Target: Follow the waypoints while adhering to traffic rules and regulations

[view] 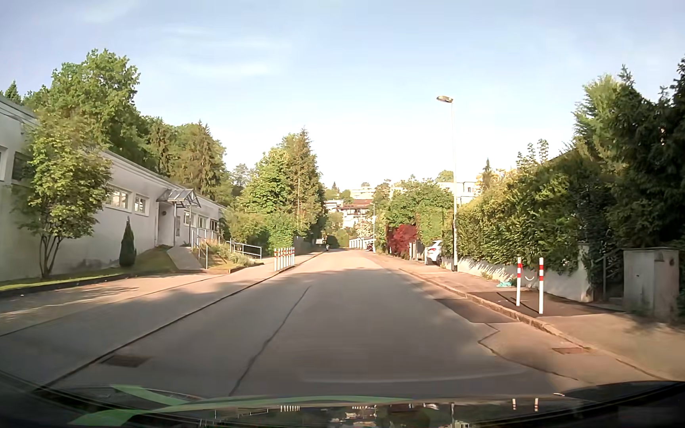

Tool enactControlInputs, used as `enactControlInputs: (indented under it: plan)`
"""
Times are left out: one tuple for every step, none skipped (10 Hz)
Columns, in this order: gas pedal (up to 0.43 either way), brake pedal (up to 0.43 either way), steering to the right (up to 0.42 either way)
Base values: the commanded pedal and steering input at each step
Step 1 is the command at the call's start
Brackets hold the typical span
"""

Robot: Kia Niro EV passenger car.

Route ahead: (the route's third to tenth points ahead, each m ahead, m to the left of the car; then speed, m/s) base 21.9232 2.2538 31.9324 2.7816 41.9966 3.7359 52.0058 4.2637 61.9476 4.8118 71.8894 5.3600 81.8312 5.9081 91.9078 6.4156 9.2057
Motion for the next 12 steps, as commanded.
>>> enactControlInputs:
  plan:
    - [0.169,0.000,0.005]
    - [0.169,0.000,0.005]
    - [0.169,0.000,0.005]
    - [0.169,0.000,0.005]
    - [0.169,0.000,0.005]
    - [0.157,0.000,0.006]
    - [0.150,0.000,0.005]
    - [0.087,0.000,0.003]
    - [0.059,0.000,-0.004]
    - [0.047,0.000,-0.010]
    - [0.020,0.000,-0.014]
    - [0.008,0.000,-0.014]
